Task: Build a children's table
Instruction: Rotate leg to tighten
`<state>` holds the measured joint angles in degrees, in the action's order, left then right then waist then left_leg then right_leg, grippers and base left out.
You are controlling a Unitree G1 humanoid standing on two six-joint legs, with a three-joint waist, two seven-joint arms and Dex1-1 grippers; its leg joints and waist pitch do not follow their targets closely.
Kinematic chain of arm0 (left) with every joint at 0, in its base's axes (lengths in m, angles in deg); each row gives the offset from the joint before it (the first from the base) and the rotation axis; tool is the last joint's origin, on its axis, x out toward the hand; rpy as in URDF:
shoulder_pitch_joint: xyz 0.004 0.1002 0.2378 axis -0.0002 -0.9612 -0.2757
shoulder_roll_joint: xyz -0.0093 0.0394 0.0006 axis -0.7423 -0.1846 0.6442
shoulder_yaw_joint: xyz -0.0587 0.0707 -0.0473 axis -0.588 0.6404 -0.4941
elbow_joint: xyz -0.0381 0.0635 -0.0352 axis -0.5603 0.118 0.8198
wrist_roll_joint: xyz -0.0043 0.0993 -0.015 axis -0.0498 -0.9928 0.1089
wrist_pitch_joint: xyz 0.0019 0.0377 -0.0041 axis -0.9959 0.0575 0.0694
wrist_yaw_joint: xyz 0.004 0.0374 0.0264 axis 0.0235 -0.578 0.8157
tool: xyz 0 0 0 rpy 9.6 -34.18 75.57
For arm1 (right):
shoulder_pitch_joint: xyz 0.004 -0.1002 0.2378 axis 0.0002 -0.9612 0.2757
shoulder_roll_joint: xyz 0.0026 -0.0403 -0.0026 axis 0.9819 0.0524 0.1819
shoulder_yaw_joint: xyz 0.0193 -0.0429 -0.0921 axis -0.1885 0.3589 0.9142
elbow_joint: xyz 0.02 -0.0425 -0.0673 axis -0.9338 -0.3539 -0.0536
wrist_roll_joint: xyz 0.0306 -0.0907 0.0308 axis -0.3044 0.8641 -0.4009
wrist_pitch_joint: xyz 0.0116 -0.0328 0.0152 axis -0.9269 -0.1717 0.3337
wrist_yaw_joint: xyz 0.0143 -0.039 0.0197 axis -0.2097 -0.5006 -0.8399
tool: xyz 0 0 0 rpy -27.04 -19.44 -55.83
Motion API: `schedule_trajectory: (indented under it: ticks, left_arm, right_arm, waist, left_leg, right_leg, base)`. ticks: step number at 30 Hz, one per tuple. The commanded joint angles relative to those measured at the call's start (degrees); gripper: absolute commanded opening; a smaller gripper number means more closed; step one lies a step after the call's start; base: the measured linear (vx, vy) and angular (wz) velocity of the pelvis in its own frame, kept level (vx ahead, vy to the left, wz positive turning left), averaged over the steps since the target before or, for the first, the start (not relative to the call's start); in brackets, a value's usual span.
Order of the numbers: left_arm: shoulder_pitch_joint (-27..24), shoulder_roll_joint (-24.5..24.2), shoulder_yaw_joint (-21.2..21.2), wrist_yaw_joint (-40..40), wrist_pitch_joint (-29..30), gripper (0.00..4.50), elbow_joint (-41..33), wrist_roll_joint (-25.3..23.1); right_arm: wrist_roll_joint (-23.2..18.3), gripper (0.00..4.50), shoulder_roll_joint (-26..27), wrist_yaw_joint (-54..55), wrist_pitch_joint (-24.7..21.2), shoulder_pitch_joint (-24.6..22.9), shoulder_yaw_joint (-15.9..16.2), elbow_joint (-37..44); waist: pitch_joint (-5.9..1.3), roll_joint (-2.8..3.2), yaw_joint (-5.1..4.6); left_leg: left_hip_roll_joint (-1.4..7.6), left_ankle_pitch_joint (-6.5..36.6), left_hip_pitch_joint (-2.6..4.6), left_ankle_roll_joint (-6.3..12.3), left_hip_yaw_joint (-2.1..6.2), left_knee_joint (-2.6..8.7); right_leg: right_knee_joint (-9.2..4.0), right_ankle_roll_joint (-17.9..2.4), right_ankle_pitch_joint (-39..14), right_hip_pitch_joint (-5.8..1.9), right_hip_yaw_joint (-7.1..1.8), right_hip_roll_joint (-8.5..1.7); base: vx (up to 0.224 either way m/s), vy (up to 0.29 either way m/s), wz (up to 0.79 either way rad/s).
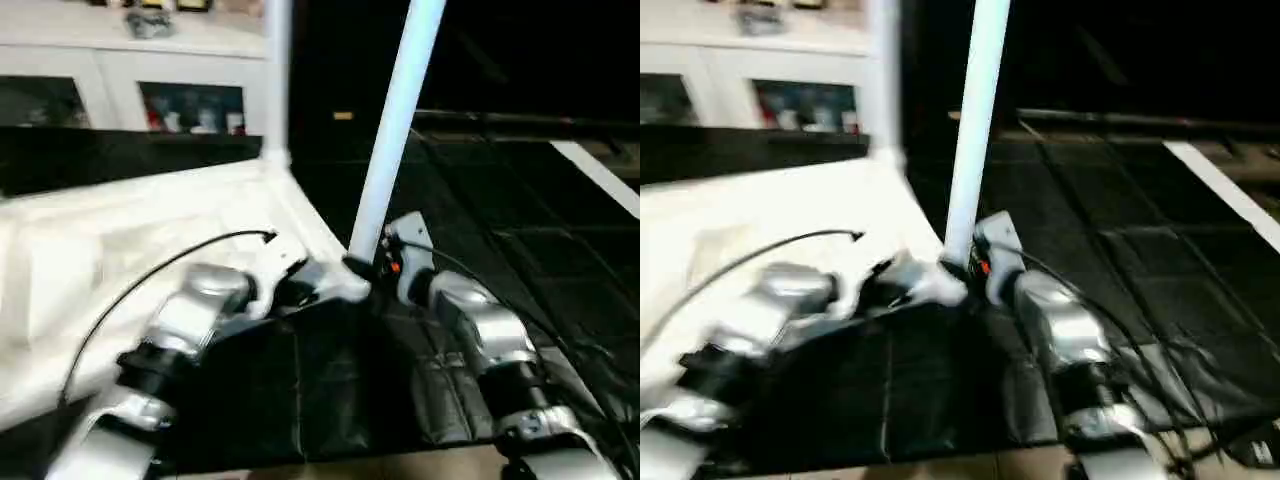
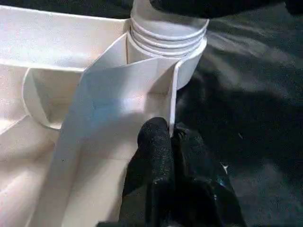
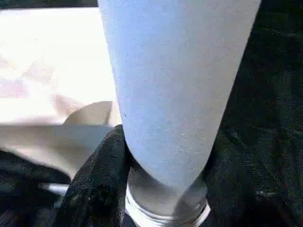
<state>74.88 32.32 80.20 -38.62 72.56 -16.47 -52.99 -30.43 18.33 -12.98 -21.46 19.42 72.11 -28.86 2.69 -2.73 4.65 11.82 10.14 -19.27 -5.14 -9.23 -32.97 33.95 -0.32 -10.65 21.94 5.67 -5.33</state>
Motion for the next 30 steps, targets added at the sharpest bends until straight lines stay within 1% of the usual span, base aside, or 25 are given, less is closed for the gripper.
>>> schedule_trajectory:
  ticks: [1,3,4,5,6,8,9,10,11,12,13,14,15,16,18,19,20,22,23,24,25,27,28,29,30]
  left_arm:
    - [2.84,4.26,-1.36,5.85,-0.2,0.0,0.35,1.44]
    - [2.93,4.53,-1.31,5.77,-0.15,0.0,-0.12,1.12]
    - [2.75,3.53,-0.67,4.81,-0.53,0.0,-0.51,0.57]
    - [2.5,1.74,0.43,3.12,-1.7,0.0,-0.79,-0.33]
    - [2.47,1.2,0.73,2.6,-2.15,0.0,-0.77,-0.6]
    - [2.36,-0.05,1.32,1.09,-3.53,0.0,-0.82,-0.95]
    - [2.25,-0.93,1.5,-0.1,-3.94,0.0,-0.97,-0.86]
    - [2.15,-1.62,1.53,-1.03,-4.01,0.0,-1.11,-0.7]
    - [2.01,-2.43,1.72,-2.05,-4.87,0.0,-1.11,-0.75]
    - [1.96,-2.62,1.77,-2.31,-4.92,0.0,-1.16,-0.75]
    - [1.56,-4.07,2.13,-4.22,-5.35,0.0,-1.56,-0.73]
    - [1.56,-4.07,2.13,-4.22,-5.35,0.0,-1.56,-0.73]
    - [1.23,-4.75,2.33,-5.23,-5.87,0.0,-1.69,-0.75]
    - [0.86,-5.84,2.62,-7.05,-6.25,0.0,-1.97,-0.56]
    - [0.65,-7.11,3.19,-8.9,-7.43,0.0,-2.06,-0.43]
    - [0.54,-8.15,3.7,-10.34,-8.62,0.0,-1.75,-0.41]
    - [0.64,-9.3,4.15,-11.52,-9.77,0.0,-1.18,-0.67]
    - [0.67,-10.32,4.49,-12.56,-10.8,0.0,-0.57,-0.95]
    - [0.65,-10.57,4.55,-12.83,-10.91,0.0,-0.52,-0.99]
    - [0.65,-10.57,4.55,-12.83,-10.91,0.0,-0.52,-0.99]
    - [-0.18,-12.07,4.68,-14.77,-11.23,0.0,-1.07,-0.64]
    - [-0.61,-12.79,4.83,-15.79,-11.62,0.0,-1.45,-0.46]
    - [-2.43,-14.61,5.07,-18.57,-13.23,0.0,-2.48,0.25]
    - [-3.14,-15.22,5.16,-19.43,-14.24,0.0,-2.75,0.41]
    - [-3.14,-15.22,5.16,-19.43,-14.24,0.0,-2.75,0.41]
  right_arm:
    - [-2.17,2.49,5.61,-3.22,-1.69,0.28,5.15,-1.44]
    - [-2.82,2.63,6.35,-3.3,-1.08,0.67,4.01,-1.51]
    - [-3.06,2.65,5.81,-3.92,-0.87,0.58,3.5,-1.14]
    - [-3.17,2.85,4.27,-5.61,-0.09,0.25,3.21,-0.59]
    - [-3.11,2.85,3.63,-6.27,0.27,0.1,3.23,-0.4]
    - [-3.21,3.08,2.03,-8.17,0.49,-0.4,3.38,0.33]
    - [-3.46,3.2,0.67,-10.06,0.67,-0.92,3.5,1.18]
    - [-3.79,3.2,-0.51,-11.89,0.79,-1.42,3.62,2.04]
    - [-4.35,3.32,-1.84,-13.77,0.42,-1.98,3.61,2.98]
    - [-4.49,3.54,-2.15,-14.2,0.36,-2.1,3.6,3.21]
    - [-5.48,3.6,-4.39,-17.28,-0.1,-2.95,3.51,4.89]
    - [-5.48,3.67,-4.39,-17.28,-0.1,-2.95,3.51,4.89]
    - [-5.74,3.78,-5.18,-18.64,-0.33,-3.33,3.32,5.39]
    - [-6.22,3.9,-6.76,-20.85,-0.59,-3.83,3.23,6.51]
    - [-6.72,4.05,-8.35,-22.84,-1.06,-4.22,3.17,7.57]
    - [-7.07,4.22,-9.74,-24.65,-1.13,-4.55,3.05,8.2]
    - [-7.49,4.22,-11.45,-26.67,-1.62,-4.83,3.04,9.13]
    - [-8.07,4.42,-13.18,-28.74,-2.12,-5.18,2.95,10.0]
    - [-8.25,4.47,-13.62,-29.24,-2.25,-5.26,2.86,10.2]
    - [-8.25,4.47,-13.62,-29.24,-2.25,-5.26,2.86,10.2]
    - [-9.07,4.47,-15.72,-31.84,-2.81,-5.48,2.69,11.06]
    - [-9.32,4.47,-16.46,-32.73,-2.98,-5.42,2.73,11.29]
    - [-9.43,4.47,-16.85,-33.07,-2.84,-5.21,2.81,11.57]
    - [-9.55,4.47,-16.83,-33.03,-2.83,-5.22,2.79,11.77]
    - [-9.55,4.47,-16.83,-33.03,-2.83,-5.22,2.79,11.77]
  waist:
    - [-2.84,0.66,-0.19]
    - [-2.84,0.5,-0.17]
    - [-2.99,0.69,0.03]
    - [-3.01,0.22,-0.04]
    - [-3.04,0.42,0.2]
    - [-3.16,0.29,0.13]
    - [-3.19,0.35,0.25]
    - [-3.32,0.32,0.39]
    - [-3.49,-0.32,0.45]
    - [-3.61,-0.1,0.65]
    - [-3.84,-0.08,0.71]
    - [-4.01,-0.15,0.71]
    - [-3.99,-0.18,0.61]
    - [-3.86,-0.12,0.43]
    - [-3.79,-0.09,0.41]
    - [-3.72,-0.33,0.29]
    - [-3.63,-0.04,0.45]
    - [-3.46,-0.02,0.56]
    - [-3.45,-0.09,0.7]
    - [-3.42,-0.11,0.66]
    - [-3.44,0.33,0.66]
    - [-3.53,0.05,0.6]
    - [-3.54,1.87,0.74]
    - [-3.45,1.41,0.18]
    - [-3.56,1.5,0.22]
  left_leg:
    - [0.92,22.82,0.26,-1.65,0.65,4.52]
    - [1.01,22.15,0.11,-1.29,0.49,4.58]
    - [1.12,20.36,-0.14,-1.03,0.45,4.69]
    - [1.15,19.64,-0.24,-0.86,0.33,4.66]
    - [1.19,19.26,-0.19,-0.8,0.38,4.68]
    - [1.26,16.96,-0.46,-0.36,0.11,4.62]
    - [1.24,16.57,-0.39,-0.2,0.07,4.56]
    - [1.25,15.11,-0.42,0.14,-0.11,4.39]
    - [1.27,12.4,-0.65,0.63,-0.34,4.22]
    - [1.29,11.16,-0.69,0.96,-0.31,4.19]
    - [1.24,7.6,-1.07,2.05,-0.47,3.79]
    - [1.18,6.13,-1.28,2.41,-0.5,3.6]
    - [1.14,5.29,-1.3,2.82,-0.58,3.53]
    - [1.07,4.8,-1.51,3.31,-0.56,3.55]
    - [1.21,5.76,-1.2,3.38,-0.66,3.5]
    - [1.26,6.51,-1.1,3.44,-0.79,3.49]
    - [1.33,7.24,-0.85,3.28,-0.82,3.52]
    - [1.49,8.46,-0.73,2.76,-0.77,3.68]
    - [1.56,9.54,-0.44,2.34,-0.83,3.69]
    - [1.58,9.81,-0.47,2.2,-0.86,3.71]
    - [1.54,10.17,-0.63,1.72,-0.76,3.75]
    - [1.46,9.65,-0.84,1.47,-0.7,3.7]
    - [1.43,9.81,-0.64,0.97,-0.52,3.71]
    - [1.37,11.02,-0.8,0.74,-0.67,3.72]
    - [1.27,11.38,-0.75,0.63,-0.59,3.73]
  right_leg:
    - [-5.99,-4.44,-29.41,-1.21,-2.24,-3.19]
    - [-5.66,-5.35,-27.54,-1.29,-2.5,-3.16]
    - [-5.24,-6.2,-24.58,-1.48,-2.76,-3.25]
    - [-5.13,-6.4,-23.43,-1.52,-2.84,-3.16]
    - [-4.9,-6.7,-22.64,-1.54,-2.87,-3.24]
    - [-4.46,-7.58,-19.3,-1.76,-3.06,-3.1]
    - [-4.44,-7.73,-18.89,-1.77,-3.07,-3.12]
    - [-4.21,-8.25,-16.87,-1.88,-3.21,-3.15]
    - [-3.82,-8.84,-13.41,-2.13,-3.26,-3.02]
    - [-3.47,-9.24,-11.82,-2.26,-3.22,-3.02]
    - [-2.9,-10.42,-7.17,-2.62,-3.28,-3.04]
    - [-2.51,-10.81,-4.78,-2.75,-3.3,-2.97]
    - [-2.36,-11.22,-3.22,-2.56,-3.29,-2.87]
    - [-2.36,-11.58,-2.67,-2.66,-3.12,-2.75]
    - [-2.61,-11.81,-4.67,-2.49,-3.14,-2.85]
    - [-2.77,-11.77,-5.94,-2.32,-3.24,-2.85]
    - [-2.83,-11.83,-6.93,-2.16,-3.3,-2.86]
    - [-2.94,-11.72,-8.16,-2.04,-3.29,-2.84]
    - [-3.03,-11.69,-9.36,-1.85,-3.31,-2.92]
    - [-3.05,-11.78,-9.64,-1.84,-3.35,-2.96]
    - [-3.14,-11.6,-9.7,-2.06,-3.35,-2.93]
    - [-2.88,-11.6,-8.94,-2.2,-3.32,-2.91]
    - [-2.72,-11.92,-8.39,-2.07,-3.36,-2.98]
    - [-3.13,-12.17,-7.17,-2.13,-3.31,-2.7]
    - [-2.93,-12.45,-7.03,-2.31,-3.25,-2.64]
  base:
    - [0.0,0.0,0.0]
    - [0.0,0.0,0.0]
    - [0.0,0.0,0.0]
    - [0.0,0.0,0.0]
    - [0.0,0.0,0.0]
    - [0.0,0.0,0.0]
    - [0.0,0.0,0.0]
    - [0.0,0.0,0.0]
    - [0.0,0.0,0.0]
    - [0.0,0.0,0.0]
    - [0.0,0.0,0.0]
    - [0.0,0.0,0.0]
    - [0.0,0.0,0.0]
    - [0.0,0.0,0.0]
    - [0.0,0.0,0.0]
    - [0.0,0.0,0.0]
    - [0.0,0.0,0.0]
    - [0.0,0.0,0.0]
    - [0.0,0.0,0.0]
    - [0.0,0.0,0.0]
    - [0.0,0.0,0.0]
    - [0.0,0.0,0.0]
    - [0.0,0.0,0.0]
    - [0.0,0.0,0.0]
    - [0.0,0.0,0.0]
